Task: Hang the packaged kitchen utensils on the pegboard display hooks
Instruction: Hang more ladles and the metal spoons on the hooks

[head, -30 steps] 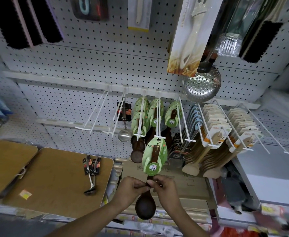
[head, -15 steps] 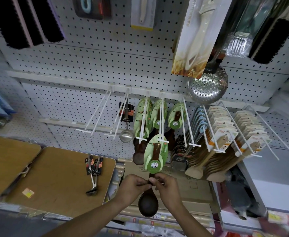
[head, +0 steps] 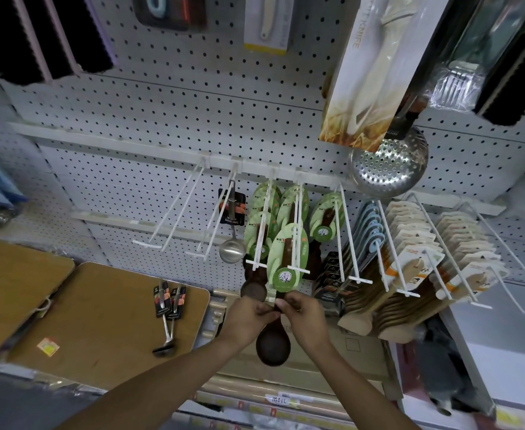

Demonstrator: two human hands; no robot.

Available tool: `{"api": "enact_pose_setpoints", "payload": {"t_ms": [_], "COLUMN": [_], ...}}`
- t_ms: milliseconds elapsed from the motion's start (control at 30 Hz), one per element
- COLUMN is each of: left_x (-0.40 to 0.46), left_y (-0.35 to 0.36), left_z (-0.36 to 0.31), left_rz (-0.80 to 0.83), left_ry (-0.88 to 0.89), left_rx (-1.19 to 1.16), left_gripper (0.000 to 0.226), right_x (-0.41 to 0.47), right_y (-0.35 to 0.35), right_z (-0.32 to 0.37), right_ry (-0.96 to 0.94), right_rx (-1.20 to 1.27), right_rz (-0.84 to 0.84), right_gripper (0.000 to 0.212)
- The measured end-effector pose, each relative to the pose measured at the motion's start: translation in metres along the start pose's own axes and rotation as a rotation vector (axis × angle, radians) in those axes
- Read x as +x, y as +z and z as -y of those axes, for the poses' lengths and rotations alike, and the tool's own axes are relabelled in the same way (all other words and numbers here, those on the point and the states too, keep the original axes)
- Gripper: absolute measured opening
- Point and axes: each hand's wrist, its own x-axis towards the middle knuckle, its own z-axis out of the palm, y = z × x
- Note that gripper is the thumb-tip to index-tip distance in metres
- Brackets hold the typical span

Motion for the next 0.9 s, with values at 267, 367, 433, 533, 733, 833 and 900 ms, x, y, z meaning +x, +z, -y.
{"api": "enact_pose_setpoints", "payload": {"t_ms": [267, 367, 433, 533, 733, 833, 900], "left_x": [0.039, 0.048, 0.052, 0.058, 0.06, 0.056, 0.052], "left_y": [-0.002, -0.002, -0.002, -0.001, -0.001, -0.002, -0.005], "left_z": [-0.023, -0.033, -0.041, -0.047, -0.047, -0.047, -0.042], "left_rz": [-0.045, -0.061, -0.071, -0.083, -0.083, -0.094, -0.112], "left_ry": [-0.036, -0.059, -0.07, -0.1, -0.123, -0.091, -0.066], "left_rx": [0.165, 0.221, 0.249, 0.25, 0.17, 0.225, 0.277], "left_gripper": [0.05, 0.042, 0.039, 0.037, 0.045, 0.031, 0.024], "right_x": [0.04, 0.051, 0.058, 0.069, 0.075, 0.073, 0.07], "right_y": [-0.009, -0.013, -0.013, -0.012, -0.014, -0.015, -0.015], "right_z": [0.001, 0.0, -0.002, -0.009, -0.009, -0.008, -0.006], "right_ry": [0.053, 0.06, 0.073, 0.109, 0.101, 0.091, 0.085], "right_rx": [-0.055, -0.007, -0.002, -0.038, -0.082, -0.132, -0.208], "right_rz": [-0.034, -0.05, -0.043, -0.034, -0.002, 0.006, -0.001], "right_gripper": [0.03, 0.023, 0.022, 0.025, 0.023, 0.027, 0.025]}}
